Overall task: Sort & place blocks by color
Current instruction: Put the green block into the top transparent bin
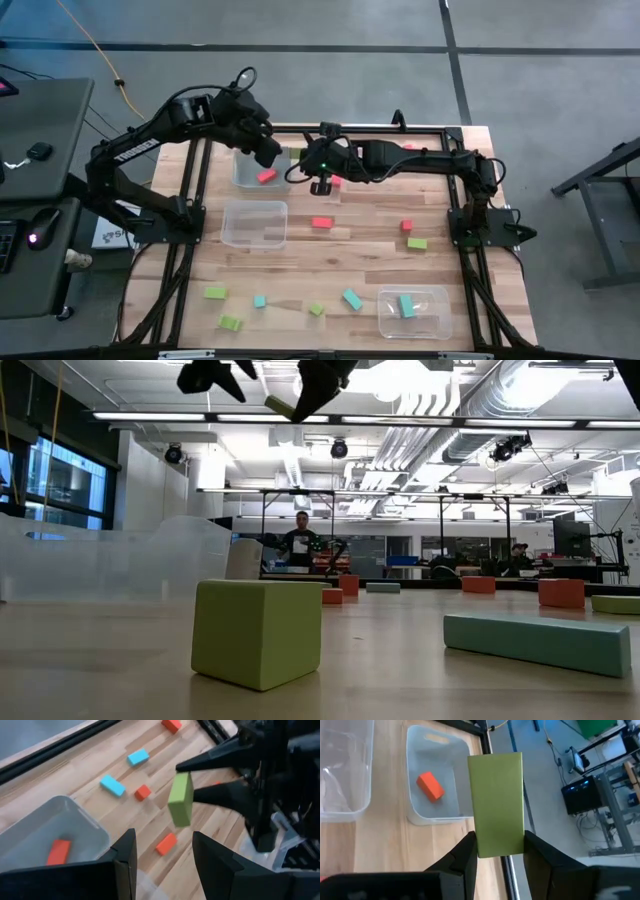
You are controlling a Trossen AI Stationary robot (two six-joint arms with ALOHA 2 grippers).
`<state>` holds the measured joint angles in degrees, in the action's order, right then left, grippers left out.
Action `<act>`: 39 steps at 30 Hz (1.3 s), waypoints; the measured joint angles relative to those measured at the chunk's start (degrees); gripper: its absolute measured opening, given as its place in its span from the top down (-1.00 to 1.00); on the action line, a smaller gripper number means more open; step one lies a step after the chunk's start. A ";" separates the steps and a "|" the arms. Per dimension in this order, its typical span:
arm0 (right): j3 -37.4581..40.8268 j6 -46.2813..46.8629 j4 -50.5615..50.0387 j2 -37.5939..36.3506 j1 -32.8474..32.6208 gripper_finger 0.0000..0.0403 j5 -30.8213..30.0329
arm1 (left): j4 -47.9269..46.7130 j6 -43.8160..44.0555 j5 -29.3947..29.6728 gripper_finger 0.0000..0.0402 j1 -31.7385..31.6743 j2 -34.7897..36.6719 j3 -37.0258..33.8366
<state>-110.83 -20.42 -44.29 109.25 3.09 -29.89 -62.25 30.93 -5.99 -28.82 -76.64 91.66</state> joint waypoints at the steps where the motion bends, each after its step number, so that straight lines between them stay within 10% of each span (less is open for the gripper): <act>1: 0.00 -0.70 0.61 0.00 -0.05 0.49 -0.05 | 0.15 0.57 -0.03 0.37 -0.01 -0.26 0.00; 25: 0.02 -3.16 7.59 0.00 -0.22 0.49 -1.22 | 4.00 2.42 -1.40 0.38 0.11 -4.26 0.04; 39: 0.11 -3.05 7.96 0.04 -0.08 0.49 -0.76 | 6.80 -4.34 0.27 0.97 0.11 -4.13 0.07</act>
<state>-110.72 -23.46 -36.33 109.30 3.01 -30.65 -55.45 26.60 -5.72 -28.71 -80.77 91.72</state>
